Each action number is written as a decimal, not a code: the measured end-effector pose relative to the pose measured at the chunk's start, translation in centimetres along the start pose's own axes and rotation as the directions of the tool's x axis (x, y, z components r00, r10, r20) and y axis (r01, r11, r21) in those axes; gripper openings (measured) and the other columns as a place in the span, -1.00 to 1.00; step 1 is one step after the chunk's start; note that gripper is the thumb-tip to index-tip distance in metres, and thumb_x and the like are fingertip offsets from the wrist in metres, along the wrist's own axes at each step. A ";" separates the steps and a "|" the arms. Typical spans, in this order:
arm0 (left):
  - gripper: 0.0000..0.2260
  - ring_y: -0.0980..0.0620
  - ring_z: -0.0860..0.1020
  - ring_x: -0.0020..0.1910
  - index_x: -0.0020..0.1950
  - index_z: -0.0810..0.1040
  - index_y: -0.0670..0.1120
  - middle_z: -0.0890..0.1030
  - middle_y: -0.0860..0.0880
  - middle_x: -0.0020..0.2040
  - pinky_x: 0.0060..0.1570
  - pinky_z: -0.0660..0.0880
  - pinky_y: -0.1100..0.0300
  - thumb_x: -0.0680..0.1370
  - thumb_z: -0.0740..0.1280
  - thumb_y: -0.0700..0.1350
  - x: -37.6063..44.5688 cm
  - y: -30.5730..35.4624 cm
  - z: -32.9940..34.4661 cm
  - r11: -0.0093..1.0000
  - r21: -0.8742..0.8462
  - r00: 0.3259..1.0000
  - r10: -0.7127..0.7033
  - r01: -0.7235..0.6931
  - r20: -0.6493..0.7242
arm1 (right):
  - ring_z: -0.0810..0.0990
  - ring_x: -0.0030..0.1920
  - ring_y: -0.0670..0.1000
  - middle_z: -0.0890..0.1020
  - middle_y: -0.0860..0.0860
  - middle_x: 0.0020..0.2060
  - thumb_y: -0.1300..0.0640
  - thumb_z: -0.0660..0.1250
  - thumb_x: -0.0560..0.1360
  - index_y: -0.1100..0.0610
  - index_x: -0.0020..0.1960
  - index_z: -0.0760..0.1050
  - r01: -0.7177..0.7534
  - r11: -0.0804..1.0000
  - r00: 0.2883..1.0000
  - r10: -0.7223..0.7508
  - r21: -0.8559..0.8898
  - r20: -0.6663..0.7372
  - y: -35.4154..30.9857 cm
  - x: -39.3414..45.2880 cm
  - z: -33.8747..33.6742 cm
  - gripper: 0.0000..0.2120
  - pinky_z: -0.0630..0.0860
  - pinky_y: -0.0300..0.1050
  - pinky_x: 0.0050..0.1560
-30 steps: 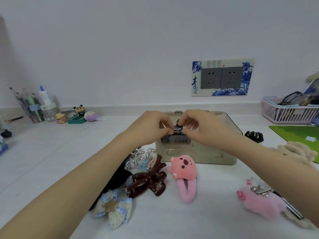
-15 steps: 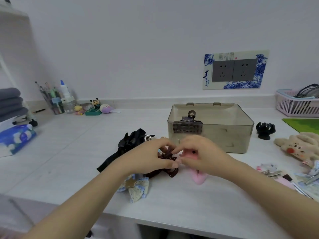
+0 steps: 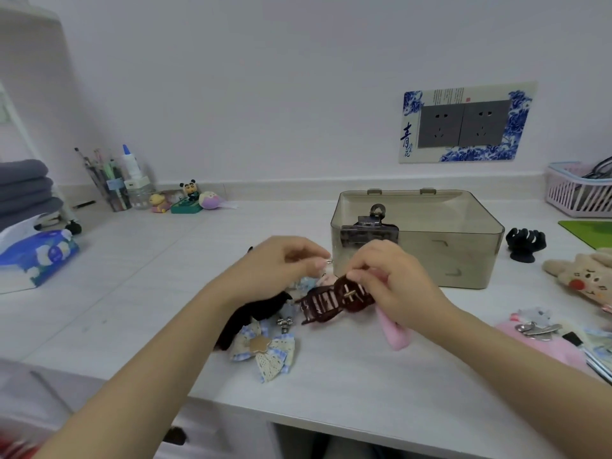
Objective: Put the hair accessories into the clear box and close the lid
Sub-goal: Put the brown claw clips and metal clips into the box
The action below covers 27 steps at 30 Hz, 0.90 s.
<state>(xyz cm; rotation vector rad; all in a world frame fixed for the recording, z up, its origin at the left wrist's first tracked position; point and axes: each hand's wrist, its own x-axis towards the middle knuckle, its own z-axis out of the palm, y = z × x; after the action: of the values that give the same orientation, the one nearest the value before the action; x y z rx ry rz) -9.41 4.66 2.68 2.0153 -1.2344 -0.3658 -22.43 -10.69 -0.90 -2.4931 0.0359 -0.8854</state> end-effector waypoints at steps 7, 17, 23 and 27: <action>-0.78 0.01 0.55 0.05 0.14 0.61 -0.08 0.64 -0.06 0.10 -0.02 0.36 0.25 0.52 0.33 -0.07 3.7 -2.9 -0.4 0.901 0.352 0.961 -0.192 0.253 -0.201 | 0.44 -0.09 -0.08 0.52 -0.26 -0.28 0.18 0.26 0.51 0.03 -0.18 0.54 -0.136 0.991 0.988 0.136 0.012 -0.076 -0.1 0.0 -0.7 -0.86 0.26 -0.53 -0.10; -0.84 0.05 0.50 -0.28 -0.03 0.67 -0.14 0.53 0.05 -0.35 -0.18 0.41 0.24 0.41 0.46 -0.21 5.3 -3.0 -0.9 0.954 0.118 0.933 -0.237 0.277 -0.272 | 0.44 -0.16 -0.08 0.50 -0.22 -0.29 0.13 0.21 0.55 -0.05 -0.18 0.42 -0.181 0.982 0.981 0.184 0.050 -0.058 -0.1 -0.4 -0.5 -0.85 0.29 -0.39 -0.24; -0.91 0.12 0.43 -0.41 -0.06 0.64 -0.04 0.52 0.06 -0.32 -0.44 0.33 0.32 0.47 0.38 -0.18 5.0 -2.2 -1.8 0.973 -0.001 0.904 -0.215 0.231 -0.370 | 0.46 -0.19 -0.16 0.53 -0.20 -0.28 0.14 0.19 0.56 -0.01 -0.16 0.42 -0.214 0.974 0.967 0.223 0.080 -0.125 0.2 -0.5 -0.8 -0.86 0.31 -0.47 -0.24; -0.91 0.14 0.44 -0.39 -0.06 0.60 -0.02 0.50 0.07 -0.36 -0.34 0.33 0.31 0.50 0.33 -0.18 4.9 -1.4 -1.8 0.984 -0.076 0.858 -0.180 0.164 -0.481 | 0.46 -0.31 -0.05 0.56 -0.05 -0.34 0.13 0.18 0.56 -0.02 -0.18 0.42 -0.231 0.948 0.946 0.271 0.218 -0.176 -0.1 -0.5 -0.9 -0.84 0.35 -0.37 -0.29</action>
<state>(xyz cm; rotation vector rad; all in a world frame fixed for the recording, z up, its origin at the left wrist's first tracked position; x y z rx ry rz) -5.02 1.63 3.59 2.0263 -0.7308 0.0474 -23.36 -10.92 -0.56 -2.1494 0.3160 -0.9800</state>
